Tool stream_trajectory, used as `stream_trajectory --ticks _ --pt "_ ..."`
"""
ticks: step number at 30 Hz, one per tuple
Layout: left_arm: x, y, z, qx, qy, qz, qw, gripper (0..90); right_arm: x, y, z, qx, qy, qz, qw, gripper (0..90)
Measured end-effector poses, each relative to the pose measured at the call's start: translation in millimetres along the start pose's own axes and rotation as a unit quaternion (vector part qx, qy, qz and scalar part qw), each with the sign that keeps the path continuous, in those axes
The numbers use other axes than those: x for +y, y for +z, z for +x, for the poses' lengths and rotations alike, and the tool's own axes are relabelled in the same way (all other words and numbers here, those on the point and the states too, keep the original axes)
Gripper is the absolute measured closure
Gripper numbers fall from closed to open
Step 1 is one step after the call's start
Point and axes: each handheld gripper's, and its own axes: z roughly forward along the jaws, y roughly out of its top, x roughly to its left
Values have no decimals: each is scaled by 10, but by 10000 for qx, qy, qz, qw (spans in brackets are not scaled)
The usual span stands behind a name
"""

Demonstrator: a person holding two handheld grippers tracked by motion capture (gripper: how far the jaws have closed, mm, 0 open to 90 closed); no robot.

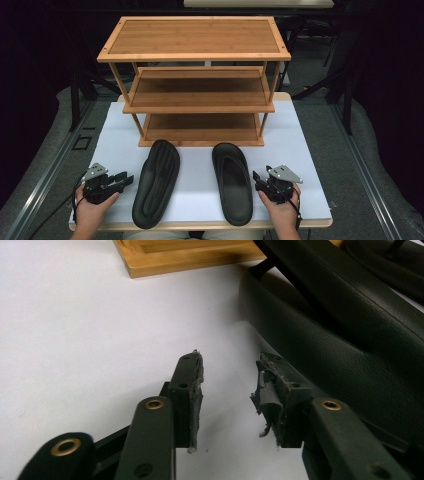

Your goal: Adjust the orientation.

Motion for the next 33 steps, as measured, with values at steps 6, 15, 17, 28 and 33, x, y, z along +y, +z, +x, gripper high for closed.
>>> stream_trajectory --ticks 6,15,17,28,33 --pt "-2 49 -30 -75 186 259 9995 775 -5 -1 -23 10 107 96 9999 448" --pt "-8 139 -93 -193 413 578 9973 889 -9 8 -7 110 132 75 9998 442" --pt "-6 159 -120 -174 531 631 9964 891 -10 11 -6 145 123 79 9998 441" --pt "16 201 -208 -383 613 625 9954 894 -20 27 -17 196 229 37 9995 435" --pt "28 182 -216 -409 627 586 9955 894 -20 22 -26 192 248 62 9995 435"
